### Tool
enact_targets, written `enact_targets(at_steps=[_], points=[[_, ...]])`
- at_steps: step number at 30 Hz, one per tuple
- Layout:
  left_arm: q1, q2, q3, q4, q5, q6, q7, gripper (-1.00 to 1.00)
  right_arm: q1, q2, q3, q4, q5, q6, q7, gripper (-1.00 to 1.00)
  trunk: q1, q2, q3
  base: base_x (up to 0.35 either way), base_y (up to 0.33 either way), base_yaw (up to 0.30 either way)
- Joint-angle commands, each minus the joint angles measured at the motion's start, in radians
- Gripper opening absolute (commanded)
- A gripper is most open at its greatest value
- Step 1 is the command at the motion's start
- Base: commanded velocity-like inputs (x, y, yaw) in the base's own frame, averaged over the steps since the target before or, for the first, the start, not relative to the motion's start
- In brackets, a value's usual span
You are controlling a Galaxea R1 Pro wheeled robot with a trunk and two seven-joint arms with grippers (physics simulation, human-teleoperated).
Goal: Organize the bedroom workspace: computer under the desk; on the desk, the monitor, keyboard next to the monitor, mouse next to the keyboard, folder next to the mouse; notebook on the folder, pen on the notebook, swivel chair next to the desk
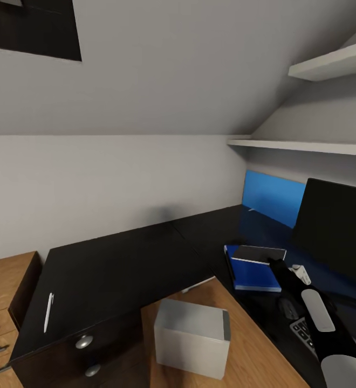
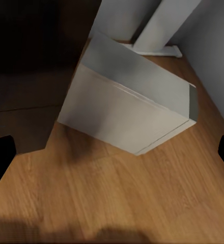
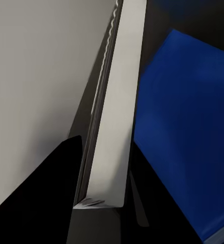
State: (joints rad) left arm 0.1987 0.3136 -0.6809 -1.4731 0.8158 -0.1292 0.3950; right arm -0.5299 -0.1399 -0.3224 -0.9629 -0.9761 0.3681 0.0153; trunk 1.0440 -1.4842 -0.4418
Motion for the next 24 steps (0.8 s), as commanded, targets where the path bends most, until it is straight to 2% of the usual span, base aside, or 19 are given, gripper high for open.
enact_targets(at_steps=[1, 5, 15, 24], points=[[-0.001, 0.001, -0.003, -0.001, 0.012, -0.008, 0.004, 1.0, 0.0, 0.0, -0.003, 0.0, -0.004, 0.006, 0.002, -1.0, 0.004, -0.008, -0.004, 0.0, 0.0, 0.0], [-0.001, 0.001, -0.003, -0.001, 0.013, -0.007, 0.004, 1.0, -0.001, 0.001, -0.003, 0.0, -0.004, 0.005, 0.002, -1.0, 0.019, -0.036, -0.017, 0.0, 0.0, 0.0], [-0.001, 0.002, -0.005, -0.001, 0.015, -0.009, 0.003, 1.0, -0.001, 0.001, -0.001, 0.0, -0.004, 0.005, 0.002, -1.0, 0.019, -0.036, -0.017, 0.007, 0.002, 0.0], [-0.001, 0.002, -0.005, 0.002, 0.015, -0.007, 0.002, 1.0, -0.001, 0.001, -0.001, 0.0, -0.004, 0.005, 0.002, -1.0, 0.019, -0.036, -0.017, 0.128, 0.049, 0.0]])
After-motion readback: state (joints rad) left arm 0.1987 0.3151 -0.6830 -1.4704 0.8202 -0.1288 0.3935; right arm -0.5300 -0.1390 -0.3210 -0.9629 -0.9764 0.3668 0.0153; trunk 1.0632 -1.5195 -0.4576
